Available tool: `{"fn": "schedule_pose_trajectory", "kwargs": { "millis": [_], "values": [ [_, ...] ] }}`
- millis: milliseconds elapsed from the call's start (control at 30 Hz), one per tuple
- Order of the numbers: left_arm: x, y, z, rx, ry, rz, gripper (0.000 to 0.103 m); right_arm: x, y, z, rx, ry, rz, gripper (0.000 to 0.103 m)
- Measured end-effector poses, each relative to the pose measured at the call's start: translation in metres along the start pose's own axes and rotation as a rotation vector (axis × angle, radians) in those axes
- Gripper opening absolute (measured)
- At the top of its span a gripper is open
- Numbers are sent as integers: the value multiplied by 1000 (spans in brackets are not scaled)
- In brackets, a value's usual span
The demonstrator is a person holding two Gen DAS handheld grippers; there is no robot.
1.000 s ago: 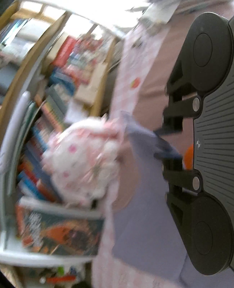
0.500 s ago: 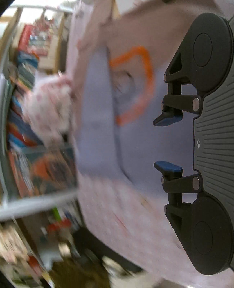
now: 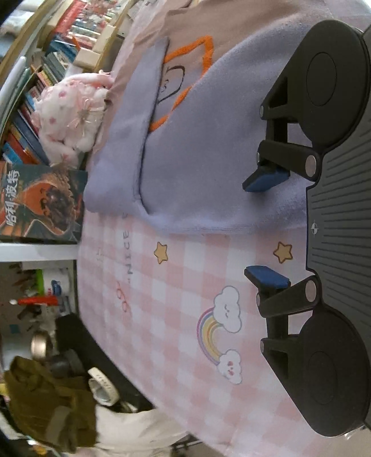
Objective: Fold clothes
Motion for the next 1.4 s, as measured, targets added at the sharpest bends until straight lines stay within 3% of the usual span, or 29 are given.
{"fn": "schedule_pose_trajectory", "kwargs": {
  "millis": [133, 200, 233, 333, 433, 667, 1200, 1367, 1400],
  "values": [
    [-1, 2, 0, -17, -33, -60, 35, -2, 0, -4, 6, 24, -29, 53],
    [2, 2, 0, -43, -53, -119, 9, -2, -1, -4, 14, 30, -33, 42],
    [4, 2, 0, -49, -54, -128, 5, -2, -2, -5, 15, 30, -36, 36],
    [0, 0, 1, -24, -27, -95, 4, -7, -1, -6, 14, 34, -10, 14],
    [-15, -1, 3, -7, -35, -23, 4, -16, 1, -6, 7, 16, 12, 12],
    [-42, 9, 3, -41, -28, 8, 4, -54, 11, -9, -19, -67, 87, 12],
    [-50, 14, 4, -22, -19, -13, 5, -66, 10, -18, -23, -79, 57, 12],
    [-54, 14, 4, -22, -24, -32, 11, -67, 10, -19, -15, -64, 33, 13],
    [-55, 13, 3, -28, -39, -46, 13, -68, 9, -20, -14, -59, 26, 18]
  ]
}}
Point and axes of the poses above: each gripper's, at about its wrist camera, not at the fingertips, and y roughly the way its jaws point, x to its right, z to its top, the point moved 10 cm from there along y, roughly the way its jaws point, and after that the axes turned 15 degrees about z, right-handed, at the moved point
